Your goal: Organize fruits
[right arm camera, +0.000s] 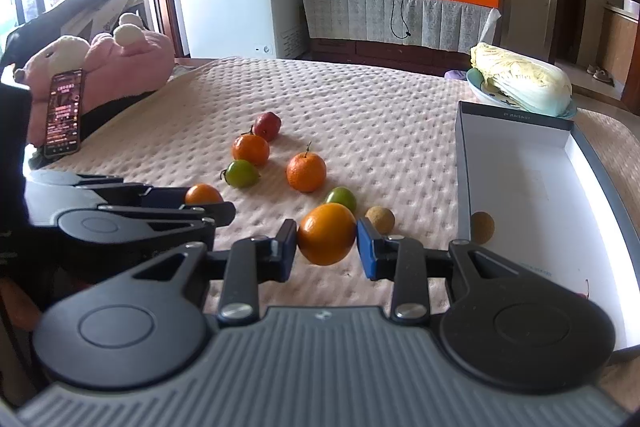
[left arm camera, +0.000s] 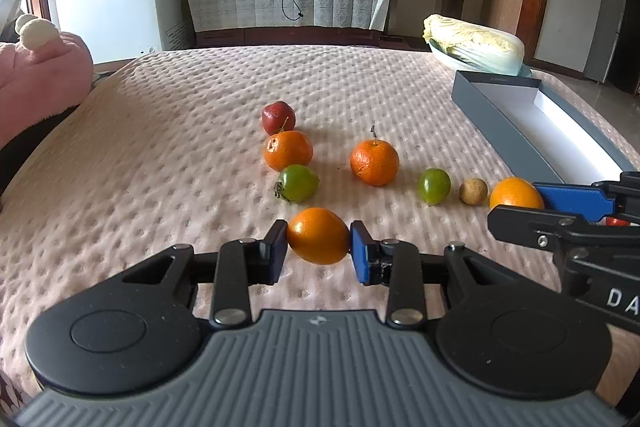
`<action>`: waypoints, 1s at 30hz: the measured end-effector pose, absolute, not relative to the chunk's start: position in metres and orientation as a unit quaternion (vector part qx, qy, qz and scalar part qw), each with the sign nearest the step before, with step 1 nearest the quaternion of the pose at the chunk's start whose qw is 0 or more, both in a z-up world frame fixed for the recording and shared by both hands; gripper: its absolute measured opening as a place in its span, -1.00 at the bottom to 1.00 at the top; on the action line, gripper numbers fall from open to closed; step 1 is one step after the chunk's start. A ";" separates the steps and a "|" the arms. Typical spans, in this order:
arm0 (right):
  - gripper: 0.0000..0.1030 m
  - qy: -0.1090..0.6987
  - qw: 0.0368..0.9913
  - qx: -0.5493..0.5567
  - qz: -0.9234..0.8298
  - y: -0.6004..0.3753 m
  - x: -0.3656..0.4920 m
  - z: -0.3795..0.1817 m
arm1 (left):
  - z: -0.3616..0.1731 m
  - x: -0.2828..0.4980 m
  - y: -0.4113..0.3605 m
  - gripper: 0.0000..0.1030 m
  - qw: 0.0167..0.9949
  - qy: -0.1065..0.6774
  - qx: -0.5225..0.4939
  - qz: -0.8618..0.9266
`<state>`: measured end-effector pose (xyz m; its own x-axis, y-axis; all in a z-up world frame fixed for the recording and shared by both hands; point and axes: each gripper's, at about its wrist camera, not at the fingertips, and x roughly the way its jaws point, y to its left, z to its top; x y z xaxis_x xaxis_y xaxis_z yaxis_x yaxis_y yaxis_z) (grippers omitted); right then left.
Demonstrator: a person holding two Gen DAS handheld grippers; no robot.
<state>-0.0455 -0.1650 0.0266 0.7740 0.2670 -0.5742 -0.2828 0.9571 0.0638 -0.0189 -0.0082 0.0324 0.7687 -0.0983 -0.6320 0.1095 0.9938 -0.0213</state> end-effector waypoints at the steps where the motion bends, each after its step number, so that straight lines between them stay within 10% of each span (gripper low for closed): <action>1: -0.32 0.302 0.942 -0.011 0.146 -0.166 -0.046 0.027 | 0.033 -0.019 -0.008 -0.24 0.941 0.335 0.008 -0.055; 30: -0.32 0.287 0.947 0.010 0.144 -0.179 -0.050 0.036 | 0.033 -0.020 -0.021 -0.24 0.941 0.332 0.023 -0.055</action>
